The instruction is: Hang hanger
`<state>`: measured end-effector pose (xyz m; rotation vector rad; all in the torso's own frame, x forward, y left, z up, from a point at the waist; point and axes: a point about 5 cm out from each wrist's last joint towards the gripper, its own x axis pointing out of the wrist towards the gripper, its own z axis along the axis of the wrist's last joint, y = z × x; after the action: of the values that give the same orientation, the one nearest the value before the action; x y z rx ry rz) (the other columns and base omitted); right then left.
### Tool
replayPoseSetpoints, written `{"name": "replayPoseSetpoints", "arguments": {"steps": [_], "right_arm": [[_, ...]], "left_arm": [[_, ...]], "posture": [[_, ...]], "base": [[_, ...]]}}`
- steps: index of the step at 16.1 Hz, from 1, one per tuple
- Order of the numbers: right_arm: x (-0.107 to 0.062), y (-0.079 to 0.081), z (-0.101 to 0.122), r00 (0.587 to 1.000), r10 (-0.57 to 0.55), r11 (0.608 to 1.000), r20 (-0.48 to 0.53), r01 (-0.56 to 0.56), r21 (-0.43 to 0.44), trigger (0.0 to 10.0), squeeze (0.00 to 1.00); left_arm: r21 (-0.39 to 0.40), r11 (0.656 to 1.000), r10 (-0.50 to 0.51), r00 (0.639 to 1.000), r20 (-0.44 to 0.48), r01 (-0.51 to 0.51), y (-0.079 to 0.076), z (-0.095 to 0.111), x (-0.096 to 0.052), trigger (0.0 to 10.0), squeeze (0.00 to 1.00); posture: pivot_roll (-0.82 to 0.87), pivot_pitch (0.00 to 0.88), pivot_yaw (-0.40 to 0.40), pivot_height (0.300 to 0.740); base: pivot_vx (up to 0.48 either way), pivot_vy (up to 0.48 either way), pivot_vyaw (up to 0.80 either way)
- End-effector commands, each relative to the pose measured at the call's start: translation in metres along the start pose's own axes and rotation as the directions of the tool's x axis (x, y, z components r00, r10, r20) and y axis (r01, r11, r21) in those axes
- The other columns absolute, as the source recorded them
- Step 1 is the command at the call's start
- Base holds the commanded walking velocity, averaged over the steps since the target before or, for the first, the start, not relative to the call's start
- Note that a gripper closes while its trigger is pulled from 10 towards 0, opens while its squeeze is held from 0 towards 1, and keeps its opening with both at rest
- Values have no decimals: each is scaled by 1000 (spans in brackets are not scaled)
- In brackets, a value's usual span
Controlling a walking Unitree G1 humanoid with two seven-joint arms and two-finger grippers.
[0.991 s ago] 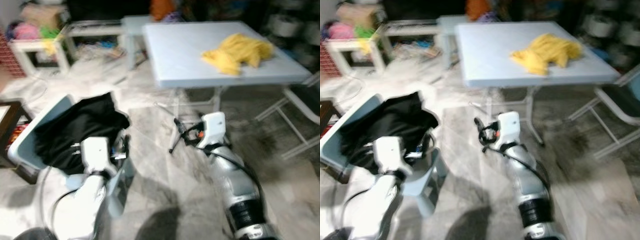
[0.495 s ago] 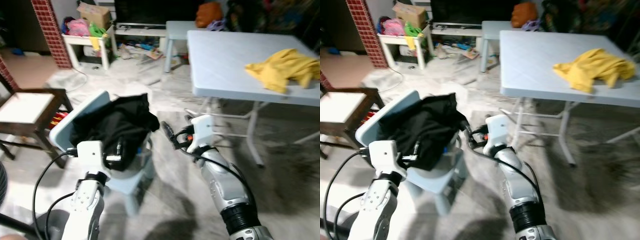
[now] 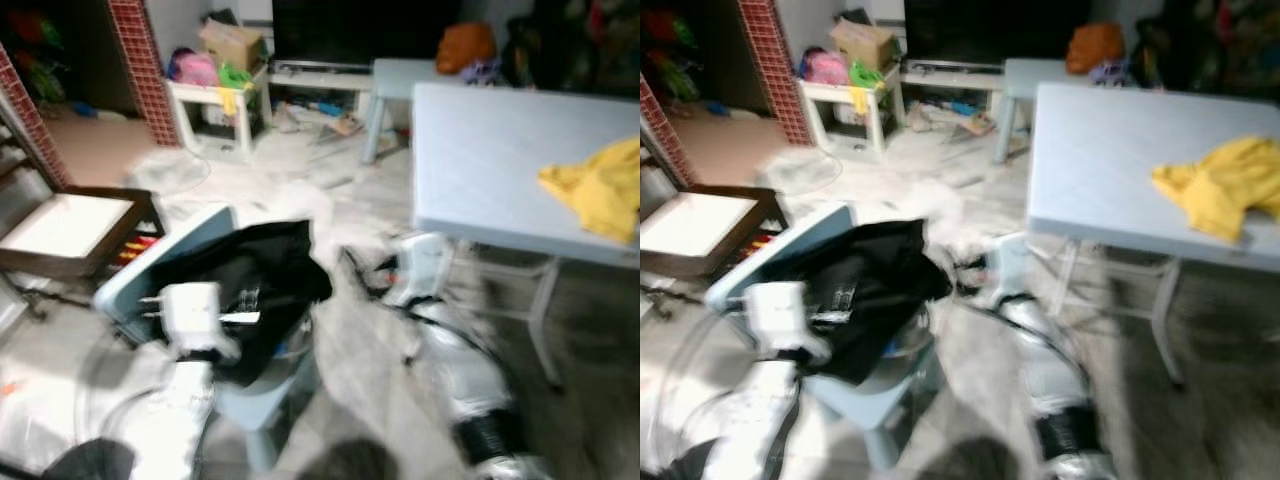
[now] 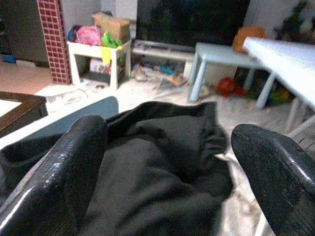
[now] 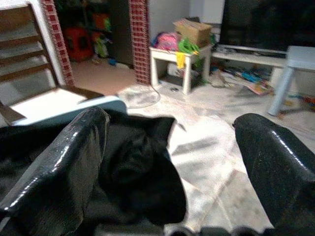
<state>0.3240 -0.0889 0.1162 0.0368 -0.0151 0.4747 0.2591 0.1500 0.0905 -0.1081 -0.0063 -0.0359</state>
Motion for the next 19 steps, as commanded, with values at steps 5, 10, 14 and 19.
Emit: {"name": "replayPoseSetpoints", "arguments": {"steps": [5, 10, 14, 19], "right_arm": [[-5, -12, 1, 1000, -29, 999, -7, 29, -28, 10000, 0], [-7, -10, -2, 1000, -20, 999, -19, 20, -24, 10000, 0], [-7, -8, -2, 1000, -11, 999, -18, 10, -38, 10000, 0], [-7, -7, -3, 1000, -19, 1000, -20, 18, -25, 10000, 0]], "left_arm": [[-15, 1000, -15, 1000, 0, 15, -10, 1, 2, 10000, 0], [-19, 1000, 9, 1000, -19, -9, -10, -2, 3, 10000, 0], [0, 999, 33, 999, -28, -33, -7, -3, 3, 10000, 0], [44, 998, 46, 999, -23, -45, -4, -2, 4, 10000, 0]], "posture": [[41, 0, -34, 740], [43, 0, -30, 740], [47, 0, -25, 740], [50, 0, -23, 740]], "base": [[209, 364, 620], [0, 128, 0], [0, 0, 377], [0, 0, 689]]}}
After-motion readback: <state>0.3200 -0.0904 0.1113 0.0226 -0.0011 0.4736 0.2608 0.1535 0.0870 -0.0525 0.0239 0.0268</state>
